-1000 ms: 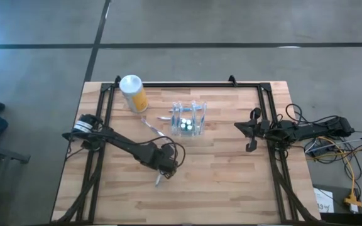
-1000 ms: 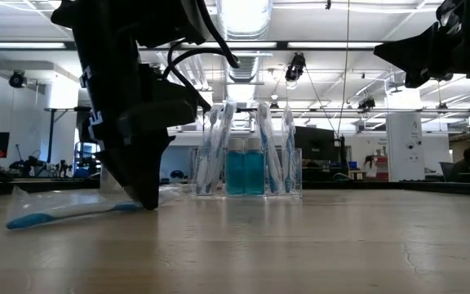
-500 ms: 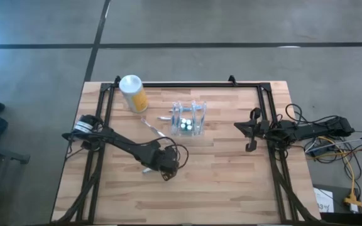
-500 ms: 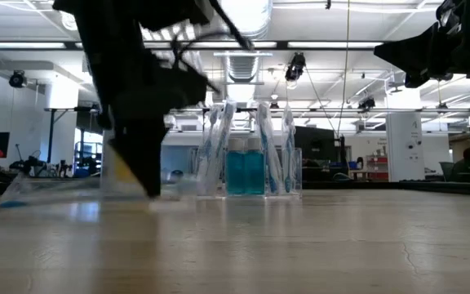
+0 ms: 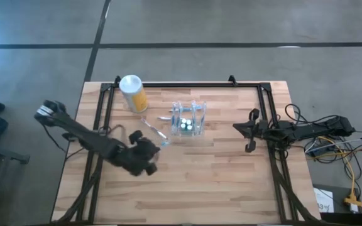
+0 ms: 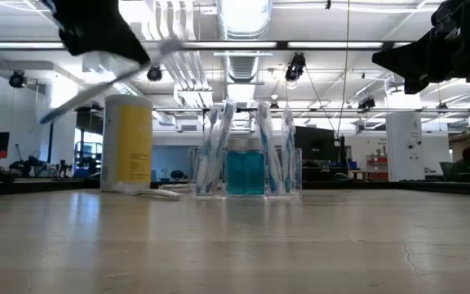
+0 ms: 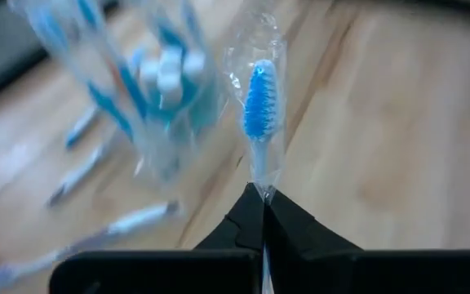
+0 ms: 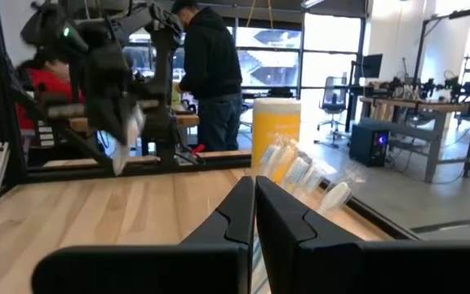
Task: Pick & Place toothbrushing station
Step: Put the bottom blue toothbrush into the left section of the transparent organizer
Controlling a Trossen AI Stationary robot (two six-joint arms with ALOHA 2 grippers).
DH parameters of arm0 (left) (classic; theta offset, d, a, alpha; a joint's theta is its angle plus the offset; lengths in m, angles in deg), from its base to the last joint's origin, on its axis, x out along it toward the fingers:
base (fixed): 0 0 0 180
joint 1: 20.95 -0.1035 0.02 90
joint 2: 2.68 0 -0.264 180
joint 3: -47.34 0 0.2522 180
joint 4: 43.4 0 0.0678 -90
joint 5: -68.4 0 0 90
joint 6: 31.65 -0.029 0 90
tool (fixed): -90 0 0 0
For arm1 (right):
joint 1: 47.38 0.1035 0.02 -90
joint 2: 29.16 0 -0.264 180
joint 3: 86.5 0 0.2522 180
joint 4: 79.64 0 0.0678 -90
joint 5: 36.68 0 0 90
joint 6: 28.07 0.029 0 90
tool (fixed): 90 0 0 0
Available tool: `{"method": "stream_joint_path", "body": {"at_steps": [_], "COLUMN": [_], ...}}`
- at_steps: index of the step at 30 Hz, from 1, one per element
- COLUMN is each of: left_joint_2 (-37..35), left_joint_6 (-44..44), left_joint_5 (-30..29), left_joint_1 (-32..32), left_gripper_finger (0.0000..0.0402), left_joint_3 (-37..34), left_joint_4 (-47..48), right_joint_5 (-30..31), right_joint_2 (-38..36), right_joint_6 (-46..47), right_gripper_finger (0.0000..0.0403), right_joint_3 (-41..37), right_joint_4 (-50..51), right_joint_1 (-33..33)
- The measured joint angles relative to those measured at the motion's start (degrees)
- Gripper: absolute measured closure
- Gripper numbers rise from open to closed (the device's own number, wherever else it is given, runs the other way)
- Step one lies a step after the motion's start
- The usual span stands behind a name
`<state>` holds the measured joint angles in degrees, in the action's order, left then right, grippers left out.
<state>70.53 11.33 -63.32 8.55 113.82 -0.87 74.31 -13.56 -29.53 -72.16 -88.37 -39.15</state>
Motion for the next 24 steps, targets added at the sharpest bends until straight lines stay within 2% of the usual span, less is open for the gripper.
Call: {"method": "stream_joint_path", "body": {"at_steps": [4,9,12,15,17,20,24], "left_joint_2": [-9.90,-20.85,-27.26,-34.24,-39.06,-45.51,-52.82], "left_joint_6": [-9.26,-24.60,-29.56,-32.90,-34.95,-37.92,-41.42], "left_joint_5": [-5.81,-6.49,-3.82,-4.95,-4.97,-1.13,8.33], "left_joint_1": [5.02,8.71,8.41,6.63,4.46,0.89,-3.70], "left_gripper_finger": [0.0400,0.0400,0.0401,0.0401,0.0401,0.0401,0.0401], "left_joint_3": [-8.61,-19.51,-24.58,-28.33,-30.31,-33.29,-37.81], "left_joint_4": [-13.25,-30.16,-34.43,-35.15,-35.25,-36.39,-39.23], "right_joint_5": [0.00,-0.03,-3.44,-9.11,-9.00,-8.87,-8.86], "right_joint_2": [-0.01,-0.09,-0.01,-0.24,-0.25,-0.23,-0.25], "right_joint_6": [2.14,1.32,4.64,5.25,5.17,5.73,6.69], "right_gripper_finger": [0.0394,0.0394,0.0394,0.0394,0.0394,0.0394,0.0394], "right_joint_3": [0.00,0.00,0.00,0.00,0.00,0.00,0.00], "right_joint_4": [0.15,2.67,3.12,2.94,2.23,1.86,2.20], "right_joint_1": [0.00,0.00,-0.02,0.02,0.01,-0.03,-0.04]}}
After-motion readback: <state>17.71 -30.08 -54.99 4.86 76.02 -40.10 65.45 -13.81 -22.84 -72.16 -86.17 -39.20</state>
